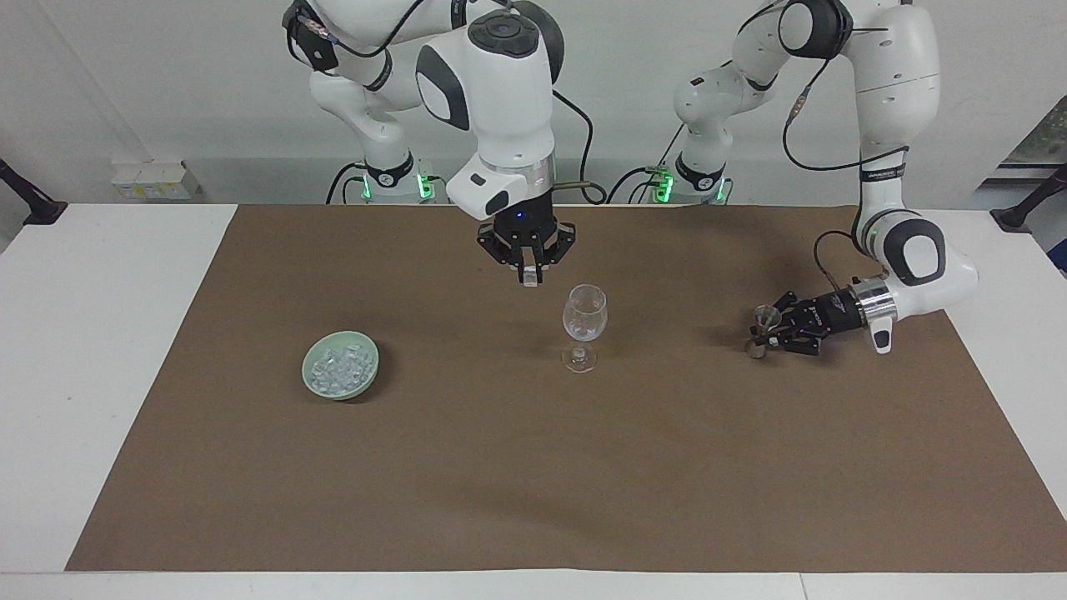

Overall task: Pour wine and add ice with both arms
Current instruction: 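Carry the tin over the clear cup with the right gripper, then tilt the tin with the right gripper while the left gripper releases the cup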

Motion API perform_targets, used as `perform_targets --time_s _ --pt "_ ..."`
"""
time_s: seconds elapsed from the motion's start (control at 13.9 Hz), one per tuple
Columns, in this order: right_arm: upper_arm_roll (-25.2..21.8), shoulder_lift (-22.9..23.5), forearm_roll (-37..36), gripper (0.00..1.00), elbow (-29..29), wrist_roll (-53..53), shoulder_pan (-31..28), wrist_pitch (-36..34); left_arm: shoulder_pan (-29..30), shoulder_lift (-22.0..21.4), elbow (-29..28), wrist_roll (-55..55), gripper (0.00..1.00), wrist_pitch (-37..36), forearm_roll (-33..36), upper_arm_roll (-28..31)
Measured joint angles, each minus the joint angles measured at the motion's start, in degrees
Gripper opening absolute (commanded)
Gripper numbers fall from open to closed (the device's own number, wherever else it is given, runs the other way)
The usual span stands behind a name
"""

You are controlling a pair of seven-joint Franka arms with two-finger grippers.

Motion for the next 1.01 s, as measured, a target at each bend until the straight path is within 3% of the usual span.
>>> perform_targets --time_s 0.22,0.5,1.01 --pt "1.81 0.32 -1.83 0.0 0.06 0.35 1.22 0.0 0.0 0.0 0.0 0.09 0.42 0.0 0.0 0.08" --pt "3.73 3.23 -5.07 0.0 0.1 1.91 2.36 1.05 0.0 0.0 0.0 0.28 1.0 0.0 0.0 0.12" --pt "5.14 5.86 -5.85 0.0 0.3 1.91 3.27 1.83 0.04 0.0 0.1 0.99 1.0 -0.01 0.71 0.35"
